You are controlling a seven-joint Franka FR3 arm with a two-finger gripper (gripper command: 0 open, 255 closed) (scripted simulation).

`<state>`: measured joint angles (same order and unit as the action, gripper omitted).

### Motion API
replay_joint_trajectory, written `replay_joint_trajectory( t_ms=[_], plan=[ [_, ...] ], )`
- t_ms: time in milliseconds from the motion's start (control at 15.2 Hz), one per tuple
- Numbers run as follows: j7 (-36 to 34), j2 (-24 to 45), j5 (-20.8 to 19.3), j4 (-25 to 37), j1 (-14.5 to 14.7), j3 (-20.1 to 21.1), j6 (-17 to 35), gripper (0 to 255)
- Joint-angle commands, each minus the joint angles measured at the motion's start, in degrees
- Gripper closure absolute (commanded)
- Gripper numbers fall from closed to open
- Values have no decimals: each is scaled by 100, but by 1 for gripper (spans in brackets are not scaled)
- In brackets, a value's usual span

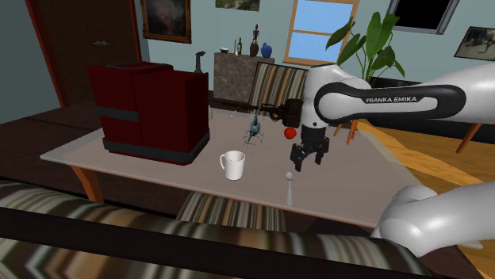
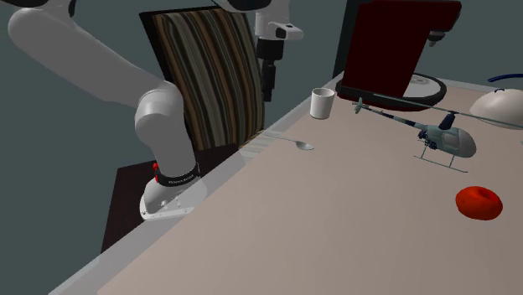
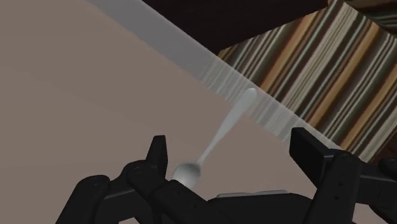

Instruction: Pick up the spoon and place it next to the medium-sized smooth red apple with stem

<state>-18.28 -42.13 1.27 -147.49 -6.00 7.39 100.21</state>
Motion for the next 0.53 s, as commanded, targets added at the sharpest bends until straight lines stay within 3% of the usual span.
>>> replay_joint_trajectory(
  t_ms=[0,462],
  plan=[
    [-846,182,49,-235,-202,321,558,0],
    [-3720,1298,-209,-623,-1172,1425,2320,0]
  ],
)
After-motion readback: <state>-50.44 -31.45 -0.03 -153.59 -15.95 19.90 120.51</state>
